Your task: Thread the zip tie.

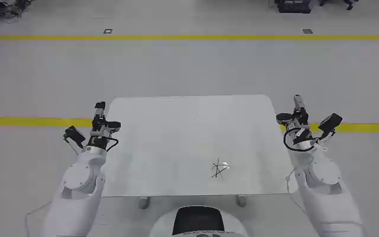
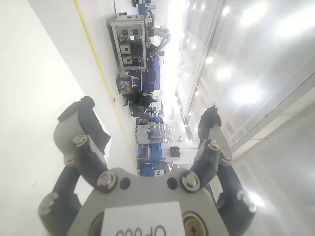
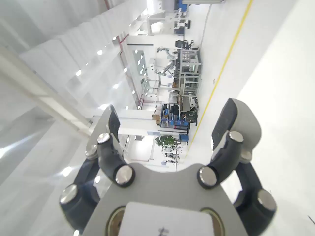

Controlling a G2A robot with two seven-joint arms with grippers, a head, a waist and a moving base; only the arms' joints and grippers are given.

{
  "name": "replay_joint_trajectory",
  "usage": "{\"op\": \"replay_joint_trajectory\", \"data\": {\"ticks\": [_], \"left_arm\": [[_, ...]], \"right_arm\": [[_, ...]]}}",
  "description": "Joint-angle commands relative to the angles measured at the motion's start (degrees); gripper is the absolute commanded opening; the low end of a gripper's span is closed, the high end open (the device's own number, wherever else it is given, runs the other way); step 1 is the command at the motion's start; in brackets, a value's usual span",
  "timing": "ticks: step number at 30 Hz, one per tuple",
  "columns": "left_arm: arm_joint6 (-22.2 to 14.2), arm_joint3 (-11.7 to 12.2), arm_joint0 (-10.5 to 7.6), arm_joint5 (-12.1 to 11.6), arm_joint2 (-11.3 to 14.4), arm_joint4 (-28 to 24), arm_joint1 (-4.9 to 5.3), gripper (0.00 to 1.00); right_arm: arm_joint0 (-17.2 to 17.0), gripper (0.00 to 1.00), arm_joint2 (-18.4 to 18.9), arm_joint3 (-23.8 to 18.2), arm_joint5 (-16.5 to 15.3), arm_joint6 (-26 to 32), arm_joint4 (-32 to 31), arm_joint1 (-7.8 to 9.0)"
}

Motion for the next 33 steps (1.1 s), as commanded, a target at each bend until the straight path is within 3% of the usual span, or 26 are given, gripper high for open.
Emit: {"op": "replay_joint_trajectory", "data": {"ticks": [1,4,7,19,21,27,33], "left_arm": [[0.00,0.00,0.00,0.00,0.00,0.00,0.00,1.00],[0.00,0.00,0.00,0.00,0.00,0.00,0.00,1.00],[0.00,0.00,0.00,0.00,0.00,0.00,0.00,1.00],[0.00,0.00,0.00,0.00,0.00,0.00,0.00,1.00],[0.00,0.00,0.00,0.00,0.00,0.00,0.00,1.00],[0.00,0.00,0.00,0.00,0.00,0.00,0.00,1.00],[0.00,0.00,0.00,0.00,0.00,0.00,0.00,1.00]], "right_arm": [[1.20,1.00,-0.48,0.52,-1.63,6.67,-5.14,0.16],[2.79,1.00,-2.12,-0.33,-4.09,14.32,-10.33,0.56],[3.46,1.00,-3.75,-0.91,-9.29,23.62,-15.74,1.10],[3.46,1.00,-3.75,-0.91,-9.29,23.62,-15.74,1.10],[4.94,1.00,-4.65,-2.80,-10.45,26.28,-16.84,1.20],[11.50,1.00,-8.70,-2.51,-9.73,38.18,-20.90,1.69],[13.08,1.00,-10.34,-3.06,-9.09,40.34,-23.99,1.81]]}}
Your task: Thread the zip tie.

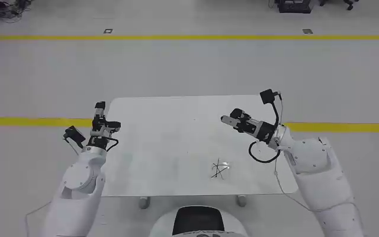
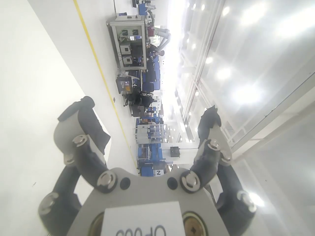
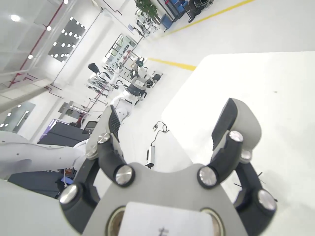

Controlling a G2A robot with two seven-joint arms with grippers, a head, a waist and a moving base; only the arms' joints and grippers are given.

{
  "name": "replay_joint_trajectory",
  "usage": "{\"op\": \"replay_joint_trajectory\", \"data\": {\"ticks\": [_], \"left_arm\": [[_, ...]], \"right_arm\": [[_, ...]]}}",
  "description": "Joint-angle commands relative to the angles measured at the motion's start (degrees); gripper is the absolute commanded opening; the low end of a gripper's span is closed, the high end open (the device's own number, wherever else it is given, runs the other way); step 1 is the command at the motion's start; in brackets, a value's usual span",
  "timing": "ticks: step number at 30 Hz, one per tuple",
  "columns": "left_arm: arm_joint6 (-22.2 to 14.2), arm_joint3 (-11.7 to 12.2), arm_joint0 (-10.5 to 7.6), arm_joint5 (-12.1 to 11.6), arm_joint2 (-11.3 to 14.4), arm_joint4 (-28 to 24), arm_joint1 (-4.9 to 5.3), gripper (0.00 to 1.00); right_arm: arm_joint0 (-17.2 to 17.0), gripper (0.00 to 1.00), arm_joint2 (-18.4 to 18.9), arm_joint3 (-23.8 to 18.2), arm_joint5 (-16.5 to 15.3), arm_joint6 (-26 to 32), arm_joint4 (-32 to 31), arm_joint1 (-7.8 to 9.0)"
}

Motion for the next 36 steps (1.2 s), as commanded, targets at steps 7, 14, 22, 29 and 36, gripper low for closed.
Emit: {"op": "replay_joint_trajectory", "data": {"ticks": [7,14,22,29,36], "left_arm": [[0.00,0.00,0.00,0.00,0.00,0.00,0.00,1.00],[0.00,0.00,0.00,0.00,0.00,0.00,0.00,1.00],[0.00,0.00,0.00,0.00,0.00,0.00,0.00,1.00],[0.00,0.00,0.00,0.00,0.00,0.00,0.00,1.00],[0.00,0.00,0.00,0.00,0.00,0.00,0.00,1.00]], "right_arm": [[-0.05,1.00,0.05,0.02,-0.03,-0.07,0.17,-0.01],[4.85,1.00,-3.76,-2.07,2.38,8.10,-5.28,0.36],[5.69,1.00,-5.44,-3.14,2.67,9.96,-6.56,0.45],[5.80,1.00,-6.07,-3.45,2.37,11.32,-7.35,0.50],[10.60,1.00,-13.13,-2.66,8.01,23.50,-12.81,0.67]]}}
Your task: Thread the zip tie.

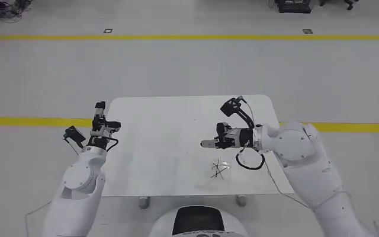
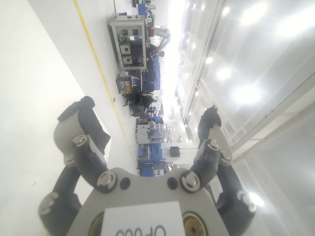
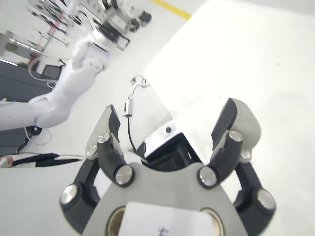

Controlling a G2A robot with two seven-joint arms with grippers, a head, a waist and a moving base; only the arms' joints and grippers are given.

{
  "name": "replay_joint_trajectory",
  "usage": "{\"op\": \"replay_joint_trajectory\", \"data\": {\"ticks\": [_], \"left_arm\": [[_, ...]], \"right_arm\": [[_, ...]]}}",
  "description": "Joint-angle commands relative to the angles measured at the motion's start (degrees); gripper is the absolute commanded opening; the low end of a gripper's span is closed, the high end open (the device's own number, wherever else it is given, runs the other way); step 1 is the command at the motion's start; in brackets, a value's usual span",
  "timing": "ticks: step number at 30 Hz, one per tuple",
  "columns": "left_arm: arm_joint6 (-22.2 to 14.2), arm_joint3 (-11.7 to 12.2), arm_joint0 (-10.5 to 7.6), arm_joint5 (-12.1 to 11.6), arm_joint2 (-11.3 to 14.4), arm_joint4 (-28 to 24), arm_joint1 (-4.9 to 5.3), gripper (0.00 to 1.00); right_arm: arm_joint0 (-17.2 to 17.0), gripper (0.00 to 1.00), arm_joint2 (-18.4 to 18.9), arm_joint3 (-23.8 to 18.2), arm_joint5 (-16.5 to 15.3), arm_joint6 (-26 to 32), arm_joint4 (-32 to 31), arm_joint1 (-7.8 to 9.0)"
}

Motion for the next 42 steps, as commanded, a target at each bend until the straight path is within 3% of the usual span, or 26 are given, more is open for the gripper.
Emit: {"op": "replay_joint_trajectory", "data": {"ticks": [1,5,16,18,20,27,39,42], "left_arm": [[0.00,0.00,0.00,0.00,0.00,0.00,0.00,1.00],[0.00,0.00,0.00,0.00,0.00,0.00,0.00,1.00],[0.00,0.00,0.00,0.00,0.00,0.00,0.00,1.00],[0.00,0.00,0.00,0.00,0.00,0.00,0.00,1.00],[0.00,0.00,0.00,0.00,0.00,0.00,0.00,1.00],[0.00,0.00,0.00,0.00,0.00,0.00,0.00,1.00],[0.00,0.00,0.00,0.00,0.00,0.00,0.00,1.00],[0.00,0.00,0.00,0.00,0.00,0.00,0.00,1.00]], "right_arm": [[0.81,1.00,-1.79,0.36,1.61,2.42,-0.49,-0.04],[2.31,1.00,-4.91,0.16,2.74,3.79,-3.38,-0.11],[2.31,1.00,-4.91,0.16,2.74,3.79,-3.38,-0.11],[2.28,1.00,-7.06,0.19,1.99,7.15,-6.23,0.00],[3.23,1.00,-10.18,0.43,3.25,10.20,-7.97,-0.16],[7.81,1.00,-20.44,4.87,7.50,11.20,-8.40,-0.37],[8.21,1.00,-21.06,5.80,8.25,10.91,-9.59,-0.28],[8.01,1.00,-22.06,7.40,10.57,10.84,-12.25,-0.26]]}}
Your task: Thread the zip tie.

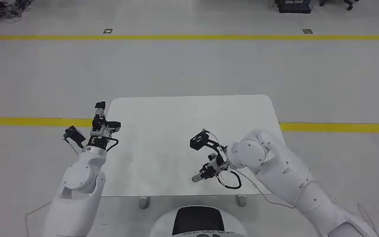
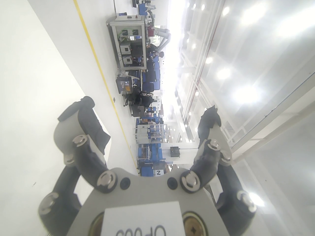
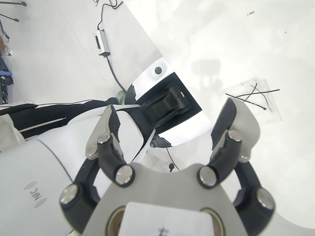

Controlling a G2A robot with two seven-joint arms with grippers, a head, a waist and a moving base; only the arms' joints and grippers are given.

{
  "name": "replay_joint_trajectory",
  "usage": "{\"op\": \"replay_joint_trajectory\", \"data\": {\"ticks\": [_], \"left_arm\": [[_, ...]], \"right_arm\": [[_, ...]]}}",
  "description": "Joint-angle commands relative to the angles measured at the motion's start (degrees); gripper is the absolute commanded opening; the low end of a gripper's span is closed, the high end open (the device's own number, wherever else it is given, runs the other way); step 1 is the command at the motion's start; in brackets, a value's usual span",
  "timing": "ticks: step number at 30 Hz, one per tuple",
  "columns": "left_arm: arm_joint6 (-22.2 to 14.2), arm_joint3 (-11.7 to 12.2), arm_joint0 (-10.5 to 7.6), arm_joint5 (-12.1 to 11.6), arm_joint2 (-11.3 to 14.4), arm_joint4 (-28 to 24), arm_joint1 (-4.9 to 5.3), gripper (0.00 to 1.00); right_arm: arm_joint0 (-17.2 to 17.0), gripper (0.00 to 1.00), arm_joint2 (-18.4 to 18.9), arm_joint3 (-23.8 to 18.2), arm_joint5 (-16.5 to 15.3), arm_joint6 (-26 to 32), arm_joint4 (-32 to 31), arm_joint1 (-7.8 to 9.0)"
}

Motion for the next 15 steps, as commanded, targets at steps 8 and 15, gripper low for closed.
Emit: {"op": "replay_joint_trajectory", "data": {"ticks": [8,15], "left_arm": [[0.00,0.00,0.00,0.00,0.00,0.00,0.00,1.00],[0.00,0.00,0.00,0.00,0.00,0.00,0.00,1.00]], "right_arm": [[1.05,1.00,-4.03,3.63,5.08,0.67,-3.26,0.26],[1.05,1.00,-4.03,3.63,5.08,0.67,-3.26,0.26]]}}
